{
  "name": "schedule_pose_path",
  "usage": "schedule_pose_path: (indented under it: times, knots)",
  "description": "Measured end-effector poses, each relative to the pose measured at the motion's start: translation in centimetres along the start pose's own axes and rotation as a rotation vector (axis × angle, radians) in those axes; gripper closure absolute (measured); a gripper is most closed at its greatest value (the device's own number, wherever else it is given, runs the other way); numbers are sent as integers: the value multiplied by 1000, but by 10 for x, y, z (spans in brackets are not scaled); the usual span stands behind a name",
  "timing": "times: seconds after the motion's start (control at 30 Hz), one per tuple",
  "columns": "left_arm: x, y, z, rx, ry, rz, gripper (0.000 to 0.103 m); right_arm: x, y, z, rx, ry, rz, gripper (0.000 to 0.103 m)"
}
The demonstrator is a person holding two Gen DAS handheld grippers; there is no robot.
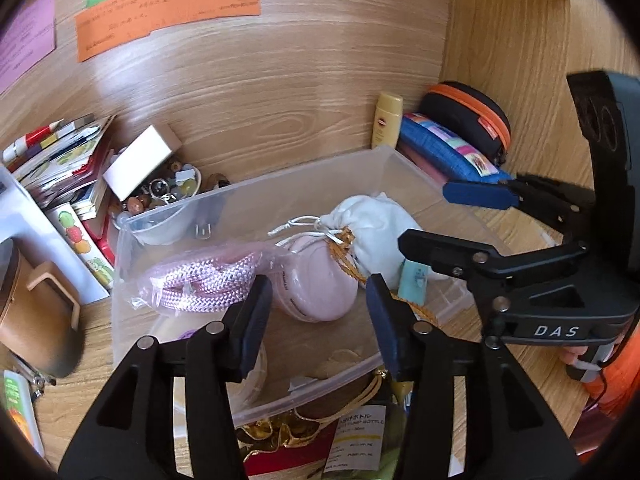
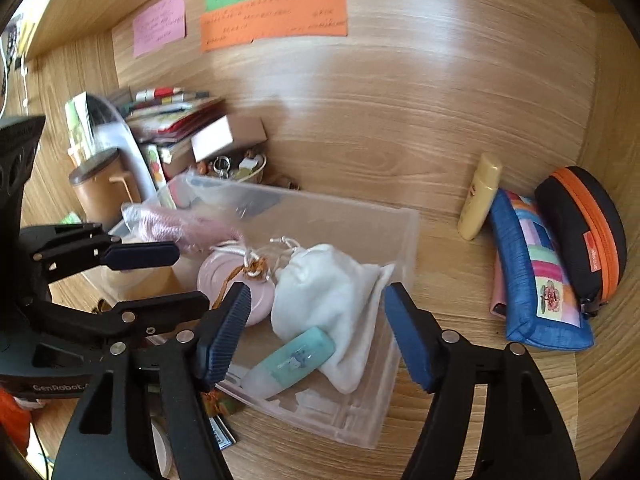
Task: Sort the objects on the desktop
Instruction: 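Open both tools to drop the teal bottle and seashell into the bin, then move the left tool to the red velvet pouch while the right tool approaches the gourd charm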
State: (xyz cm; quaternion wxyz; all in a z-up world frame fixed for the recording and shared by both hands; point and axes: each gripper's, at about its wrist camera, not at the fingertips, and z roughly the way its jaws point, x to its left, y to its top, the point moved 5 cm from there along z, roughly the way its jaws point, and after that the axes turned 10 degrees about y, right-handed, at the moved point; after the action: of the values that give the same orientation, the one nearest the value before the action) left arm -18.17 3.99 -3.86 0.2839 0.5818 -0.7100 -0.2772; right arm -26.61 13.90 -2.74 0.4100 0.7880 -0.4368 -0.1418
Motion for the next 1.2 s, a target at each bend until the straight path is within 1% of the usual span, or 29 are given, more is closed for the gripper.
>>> schedule_pose_path:
  times: [0.03, 0.17, 0.23, 0.3, 0.33, 0.4, 0.43, 0.47, 0.63, 0.77, 0.87, 1.0, 1.2]
  knots:
    - [2, 1, -2, -3, 6, -8, 52, -1, 1, -1, -2, 7, 7, 36]
    - [9, 2, -18, -41, 51, -30, 34, -2, 3, 0, -2, 22, 16, 34]
    - [13, 3, -29, -72, 94, -29, 28, -1, 3, 0, 0, 19, 13, 32]
    - [17, 3, -38, -88, 104, -36, 26, -1, 3, -2, -5, -1, 2, 24]
    - [20, 3, -44, -94, 104, -41, 24, 0, 3, -2, -7, -12, -6, 23]
    - [26, 1, -55, -113, 126, -53, 16, 0, 4, -5, -11, -16, -12, 23]
    - [28, 0, -59, -121, 138, -56, 10, 0, 4, -6, -11, -16, -10, 22]
    - [32, -1, -64, -134, 155, -61, 8, 1, 4, -7, -8, -13, -8, 22]
    - [51, -14, -80, -144, 176, -94, 7, 8, 4, -18, -4, 7, 3, 22]
    - [63, -30, -83, -130, 190, -111, 5, 18, 0, -31, -18, -11, -16, 20]
    - [72, -43, -78, -101, 190, -129, 5, 27, -6, -40, -28, -31, -38, 20]
    - [83, -62, -69, -52, 185, -164, 5, 38, -17, -47, -19, -44, -69, 19]
    - [88, -83, -54, 9, 167, -175, 5, 47, -40, -45, 30, -81, -100, 17]
